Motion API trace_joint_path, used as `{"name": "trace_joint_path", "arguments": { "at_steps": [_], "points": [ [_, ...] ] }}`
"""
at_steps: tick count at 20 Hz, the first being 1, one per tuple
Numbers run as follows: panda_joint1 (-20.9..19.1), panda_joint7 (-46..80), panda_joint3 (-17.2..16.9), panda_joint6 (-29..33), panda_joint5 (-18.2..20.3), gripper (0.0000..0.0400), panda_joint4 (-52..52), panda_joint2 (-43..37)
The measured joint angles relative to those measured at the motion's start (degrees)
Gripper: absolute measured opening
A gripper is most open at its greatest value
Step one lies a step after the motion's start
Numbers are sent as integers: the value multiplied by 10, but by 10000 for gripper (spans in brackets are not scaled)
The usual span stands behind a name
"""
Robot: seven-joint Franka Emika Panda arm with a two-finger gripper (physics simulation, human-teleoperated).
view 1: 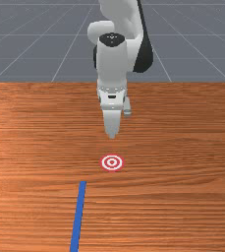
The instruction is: Pull the pivot to the target area
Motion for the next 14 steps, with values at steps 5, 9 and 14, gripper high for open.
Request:
{"name": "trace_joint_path", "arguments": {
  "at_steps": [5,9,14],
  "points": [
    [0,0,0,0,0,33,0,0],
    [-2,-10,0,-52,1,5,15,-37],
    [-26,-94,6,3,-3,0,9,2]
  ]
}}
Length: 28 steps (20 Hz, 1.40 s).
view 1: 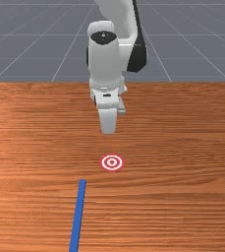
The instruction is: Pull the pivot to the target area
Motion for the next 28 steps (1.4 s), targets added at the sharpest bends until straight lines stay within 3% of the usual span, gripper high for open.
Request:
{"name": "trace_joint_path", "arguments": {
  "at_steps": [3,5,8,11,12,13,20,22,25,26,28],
  "points": [
    [-9,-38,10,54,-7,0,-4,55],
    [-17,-35,4,52,-3,0,-3,61],
    [-60,-139,10,46,-7,0,10,69],
    [-67,-126,5,86,-7,0,18,109],
    [-52,-62,-12,35,1,0,52,130],
    [-65,-119,3,84,-8,0,29,125],
    [-75,-137,5,108,-11,0,41,163],
    [-139,-378,52,97,-62,0,59,175],
    [-193,-474,57,76,-68,0,101,197],
    [-187,-392,34,75,-45,0,108,199],
    [-203,-452,46,65,-57,0,102,187]
  ]
}}
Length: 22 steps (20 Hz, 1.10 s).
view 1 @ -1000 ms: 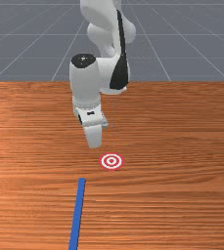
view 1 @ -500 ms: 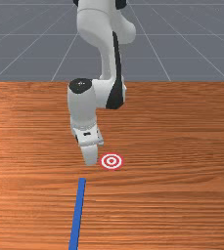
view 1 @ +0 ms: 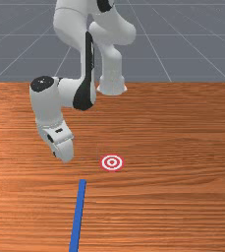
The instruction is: Pull the pivot to the target area
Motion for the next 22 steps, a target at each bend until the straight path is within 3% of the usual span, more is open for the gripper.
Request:
{"name": "trace_joint_path", "arguments": {
  "at_steps": [2,9,12,14,16,17,19,20,22],
  "points": [
    [-23,-134,28,-11,-30,0,10,-1],
    [-41,-282,58,-57,-59,0,113,61],
    [-54,-296,55,-66,-57,0,134,71],
    [-44,-238,41,-77,-44,0,161,84],
    [-45,-334,57,-113,-62,0,236,125],
    [-35,-318,53,-134,-57,0,283,150],
    [-15,-414,60,-210,-63,0,450,237],
    [3,-189,26,-213,-28,0,458,240],
    [4,-189,26,-213,-28,0,457,241]
  ]
}}
